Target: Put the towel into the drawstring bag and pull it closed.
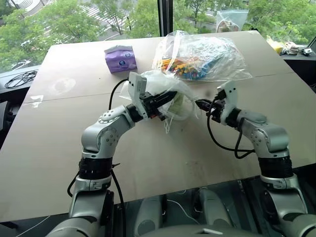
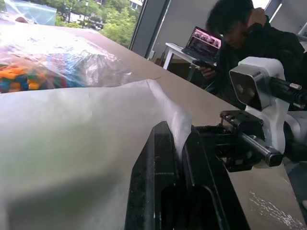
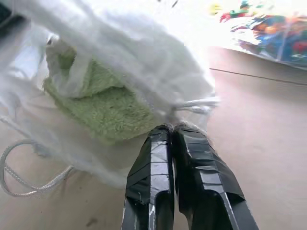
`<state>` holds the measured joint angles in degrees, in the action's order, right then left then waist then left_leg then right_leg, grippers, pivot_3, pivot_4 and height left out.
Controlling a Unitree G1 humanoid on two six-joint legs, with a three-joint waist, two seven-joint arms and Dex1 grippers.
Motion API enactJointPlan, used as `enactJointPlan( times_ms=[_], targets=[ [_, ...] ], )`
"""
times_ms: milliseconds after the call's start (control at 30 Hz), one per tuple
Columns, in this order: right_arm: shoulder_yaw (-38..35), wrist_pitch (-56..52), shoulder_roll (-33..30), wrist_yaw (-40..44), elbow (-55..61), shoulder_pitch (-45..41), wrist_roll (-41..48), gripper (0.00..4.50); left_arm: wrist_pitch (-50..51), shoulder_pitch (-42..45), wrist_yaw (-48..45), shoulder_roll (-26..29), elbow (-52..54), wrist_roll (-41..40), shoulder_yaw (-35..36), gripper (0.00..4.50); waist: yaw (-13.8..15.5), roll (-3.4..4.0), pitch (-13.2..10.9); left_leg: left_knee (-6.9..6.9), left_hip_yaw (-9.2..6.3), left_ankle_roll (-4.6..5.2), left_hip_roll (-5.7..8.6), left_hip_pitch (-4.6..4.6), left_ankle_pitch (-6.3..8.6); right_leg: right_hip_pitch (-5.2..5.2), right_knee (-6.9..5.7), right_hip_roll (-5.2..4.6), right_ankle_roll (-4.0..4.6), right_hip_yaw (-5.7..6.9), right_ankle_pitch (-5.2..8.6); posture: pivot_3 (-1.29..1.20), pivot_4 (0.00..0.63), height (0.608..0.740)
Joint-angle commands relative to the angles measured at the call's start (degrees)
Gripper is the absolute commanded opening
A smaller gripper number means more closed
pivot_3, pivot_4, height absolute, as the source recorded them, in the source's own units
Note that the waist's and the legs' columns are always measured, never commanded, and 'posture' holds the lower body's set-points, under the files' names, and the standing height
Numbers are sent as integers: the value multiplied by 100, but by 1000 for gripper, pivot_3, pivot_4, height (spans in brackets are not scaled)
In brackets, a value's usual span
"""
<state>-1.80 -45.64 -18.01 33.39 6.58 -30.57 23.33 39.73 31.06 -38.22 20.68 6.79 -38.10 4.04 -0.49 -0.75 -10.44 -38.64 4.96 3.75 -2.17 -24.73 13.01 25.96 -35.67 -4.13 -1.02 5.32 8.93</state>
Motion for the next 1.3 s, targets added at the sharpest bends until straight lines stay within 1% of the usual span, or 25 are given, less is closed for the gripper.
enactJointPlan(
  times_ms=[33,100,167,233,300,400,433,500,667,700,733,767,867,900,967,1033,1200,1300],
  targets=[
    [-334,-264,-94,187,519,97,575,147,-113,42,-24,30,157,-8,75,0,-16,0,0,0,-1,0,0,0,0,0,0,1,-1,1,-1,0,150,740],
    [-569,-461,-100,281,707,216,1004,147,-121,58,-26,41,128,0,82,0,-22,0,0,1,0,0,-2,1,0,0,0,2,-2,0,-1,0,150,740],
    [-973,-687,-14,266,801,261,1595,147,-87,71,7,41,96,-1,99,0,-15,0,0,1,-3,0,-2,0,0,0,-2,3,-5,2,-3,0,150,740],
    [-1690,-778,300,-157,649,31,2351,147,168,125,61,14,19,-202,200,0,-13,0,0,0,-3,0,-2,1,0,0,-2,3,-5,1,-3,0,150,740],
    [-2175,-839,483,-529,508,-184,2923,147,295,196,93,-31,-20,-347,272,0,-15,0,0,-2,-1,0,-2,1,0,0,-4,2,-6,-1,-5,0,150,740],
    [-2863,-750,724,-1214,288,-614,3911,147,45,388,84,-60,-178,-113,162,0,-2,0,0,-7,-1,1,-1,0,0,0,-6,2,-5,-3,-5,0,150,740],
    [-2979,-711,762,-1393,240,-696,4120,147,-32,428,76,-65,-234,-37,126,0,8,0,0,-7,-3,1,-1,0,0,-1,-6,2,-5,-1,-5,0,150,740],
    [-3184,-469,853,-1894,11,-882,4221,147,-317,594,187,-155,-505,236,49,0,18,0,0,-6,-5,1,0,0,0,-2,-6,3,-6,0,-5,0,150,740],
    [-3305,-91,1012,-2642,-258,-995,4444,147,-1097,720,119,-322,-891,927,-340,0,7,1,0,-3,7,2,2,-2,0,-1,-3,2,-10,-8,-7,0,150,740],
    [-3332,-17,1070,-2748,-260,-1011,4558,0,-1228,733,143,-360,-977,1036,-373,585,5,1,0,-2,9,2,2,-2,0,0,-3,3,-10,-9,-7,0,150,740],
    [-3392,43,1125,-2861,-266,-1035,4740,0,-1315,742,157,-379,-1050,1117,-391,767,2,1,0,-1,9,2,1,-1,0,0,-3,3,-10,-9,-7,0,150,740],
    [-3434,88,1154,-2952,-265,-1049,4883,0,-1377,745,177,-388,-1101,1185,-396,1101,1,1,0,-1,8,2,1,-2,0,0,-3,3,-10,-9,-7,0,150,740],
    [-3359,159,1046,-3090,-239,-980,4988,0,-1500,764,333,-406,-1221,1369,-354,2279,-17,1,0,0,6,2,-1,0,0,1,-5,4,-10,-9,-7,0,150,740],
    [-3290,148,999,-3105,-215,-928,4971,0,-1483,736,303,-394,-1156,1340,-333,2417,-18,1,0,0,6,2,-1,1,0,0,-6,4,-10,-9,-7,0,150,740],
    [-3149,145,959,-3141,-150,-839,4952,0,-1390,630,179,-335,-928,1220,-288,2417,-18,1,0,0,6,2,-2,0,0,1,-6,3,-10,-9,-7,0,150,740],
    [-3022,156,937,-3157,-86,-773,4932,0,-1238,441,-18,-149,-617,1080,-235,2417,-33,1,0,0,6,2,-2,0,0,1,-5,3,-10,-10,-7,0,150,740],
    [-2868,274,968,-3223,10,-610,4973,0,-806,-15,-636,663,-84,811,-129,2417,-44,3,0,14,10,2,-6,2,0,13,-7,9,-10,-17,-6,0,150,740],
    [-2780,319,959,-3237,-10,-543,4946,0,-769,-17,-858,1000,-134,682,76,2417,-20,4,-1,13,9,2,-7,2,0,14,-10,8,-7,-14,-5,0,150,740]
  ],
)
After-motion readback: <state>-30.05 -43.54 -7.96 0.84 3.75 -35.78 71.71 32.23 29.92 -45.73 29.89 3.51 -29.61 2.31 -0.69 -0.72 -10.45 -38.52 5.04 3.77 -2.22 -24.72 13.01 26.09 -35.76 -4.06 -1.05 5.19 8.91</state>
